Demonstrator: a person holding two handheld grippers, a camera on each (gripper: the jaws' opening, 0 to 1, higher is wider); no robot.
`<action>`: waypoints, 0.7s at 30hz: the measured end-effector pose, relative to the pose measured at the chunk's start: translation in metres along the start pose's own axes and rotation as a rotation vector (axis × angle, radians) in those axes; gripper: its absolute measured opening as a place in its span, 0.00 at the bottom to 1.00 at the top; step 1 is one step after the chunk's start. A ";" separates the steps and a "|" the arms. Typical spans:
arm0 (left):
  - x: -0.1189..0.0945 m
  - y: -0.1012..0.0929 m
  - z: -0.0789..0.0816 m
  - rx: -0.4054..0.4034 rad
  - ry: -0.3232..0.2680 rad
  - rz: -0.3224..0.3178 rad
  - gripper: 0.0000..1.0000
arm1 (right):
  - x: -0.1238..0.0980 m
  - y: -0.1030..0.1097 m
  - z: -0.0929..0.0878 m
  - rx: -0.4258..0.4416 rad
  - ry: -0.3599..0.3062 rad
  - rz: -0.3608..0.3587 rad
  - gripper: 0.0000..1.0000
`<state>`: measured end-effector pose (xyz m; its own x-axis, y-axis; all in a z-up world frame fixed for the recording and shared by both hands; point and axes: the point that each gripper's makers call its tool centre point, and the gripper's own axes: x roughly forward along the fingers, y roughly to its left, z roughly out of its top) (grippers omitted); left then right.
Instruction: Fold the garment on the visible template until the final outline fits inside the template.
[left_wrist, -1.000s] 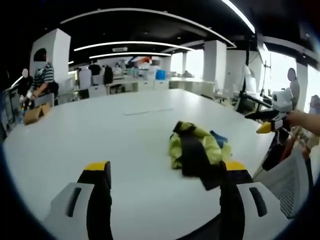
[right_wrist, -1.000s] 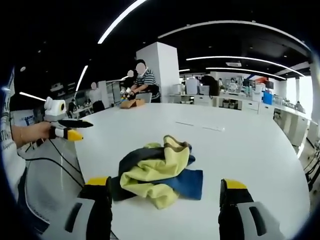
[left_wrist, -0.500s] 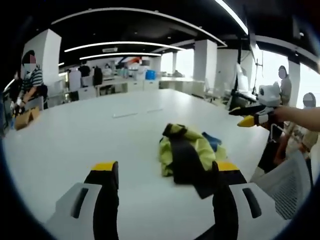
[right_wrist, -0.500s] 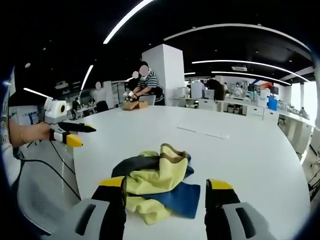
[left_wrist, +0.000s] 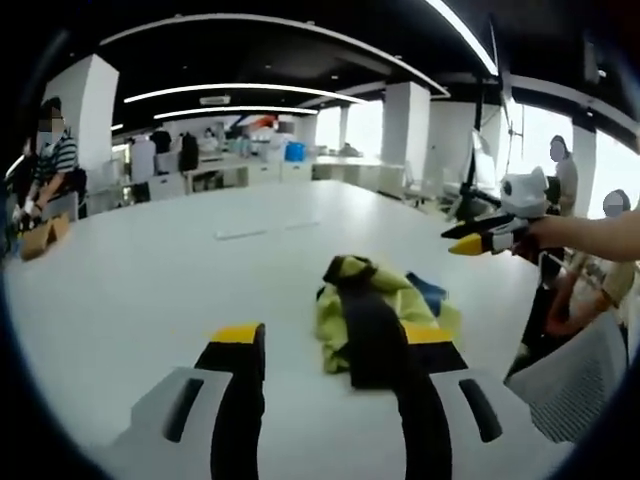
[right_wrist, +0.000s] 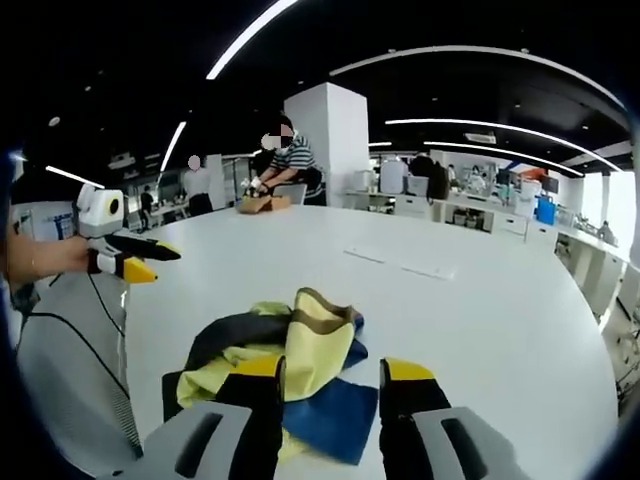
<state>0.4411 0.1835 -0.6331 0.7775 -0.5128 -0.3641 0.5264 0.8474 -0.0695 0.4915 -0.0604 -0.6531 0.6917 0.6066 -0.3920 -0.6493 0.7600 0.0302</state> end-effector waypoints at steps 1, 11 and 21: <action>0.003 -0.001 0.000 0.001 0.002 -0.007 0.48 | 0.002 -0.002 0.000 -0.001 0.004 0.001 0.31; 0.028 -0.008 -0.004 0.003 0.034 -0.053 0.42 | 0.030 -0.018 -0.006 -0.020 0.036 0.010 0.25; 0.060 -0.013 -0.002 0.032 0.062 -0.097 0.35 | 0.059 -0.031 -0.016 -0.066 0.078 0.029 0.19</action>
<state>0.4802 0.1423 -0.6563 0.7003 -0.5815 -0.4141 0.6094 0.7891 -0.0775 0.5475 -0.0524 -0.6921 0.6477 0.6059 -0.4619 -0.6897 0.7239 -0.0175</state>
